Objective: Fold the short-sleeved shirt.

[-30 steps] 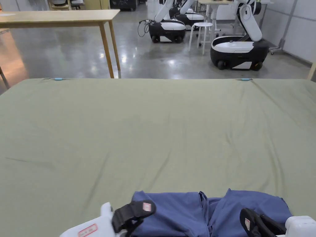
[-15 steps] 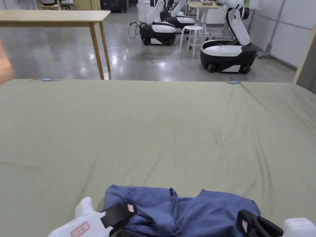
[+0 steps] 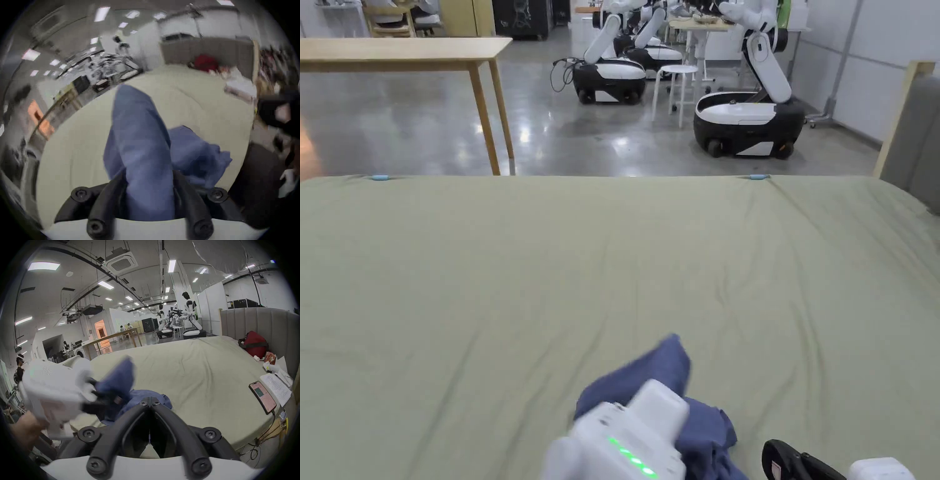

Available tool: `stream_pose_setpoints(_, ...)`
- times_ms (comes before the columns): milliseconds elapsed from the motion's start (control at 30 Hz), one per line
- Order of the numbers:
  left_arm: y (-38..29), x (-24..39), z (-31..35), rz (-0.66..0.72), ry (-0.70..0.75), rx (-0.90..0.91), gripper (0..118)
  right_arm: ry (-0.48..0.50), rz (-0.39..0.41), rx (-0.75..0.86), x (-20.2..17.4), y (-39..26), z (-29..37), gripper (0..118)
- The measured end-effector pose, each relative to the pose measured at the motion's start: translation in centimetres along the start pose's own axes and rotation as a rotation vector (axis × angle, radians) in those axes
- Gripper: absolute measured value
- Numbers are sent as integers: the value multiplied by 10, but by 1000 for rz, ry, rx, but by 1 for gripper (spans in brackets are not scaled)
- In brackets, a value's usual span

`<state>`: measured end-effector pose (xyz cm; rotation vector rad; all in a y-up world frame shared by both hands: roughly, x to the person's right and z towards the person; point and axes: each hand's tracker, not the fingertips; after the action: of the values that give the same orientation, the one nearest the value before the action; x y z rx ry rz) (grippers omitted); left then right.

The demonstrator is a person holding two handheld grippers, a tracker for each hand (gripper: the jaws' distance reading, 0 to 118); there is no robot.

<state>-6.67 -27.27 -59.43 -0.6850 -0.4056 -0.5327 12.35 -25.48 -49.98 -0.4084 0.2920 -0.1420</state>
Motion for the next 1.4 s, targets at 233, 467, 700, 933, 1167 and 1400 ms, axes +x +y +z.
stream_pose_setpoints(233, 7, 40, -40, 0, 18, -44, 78, -38, -19, -3, 27, 5, 13, 0)
stream_pose_setpoints(467, -14, -72, 45, 659, -461, 306, 97, -48, -33, 8, 42, 10, 13, 0)
stream_pose_setpoints(700, -53, -107, -9, 1117, -521, 258, 6, -32, -61, -8, 45, 7, 7, 0)
stream_pose_setpoints(933, -39, -22, -69, 1115, -757, 92, 5, -41, -78, -52, 53, 4, 2, 0)
stream_pose_setpoints(1167, -28, -12, -76, 1091, -711, 85, 6, -33, -96, -80, 53, 7, -10, 1)
stream_pose_setpoints(1400, -59, -75, 13, 917, -475, 260, 6, 189, -278, -168, 42, -6, -90, 0)
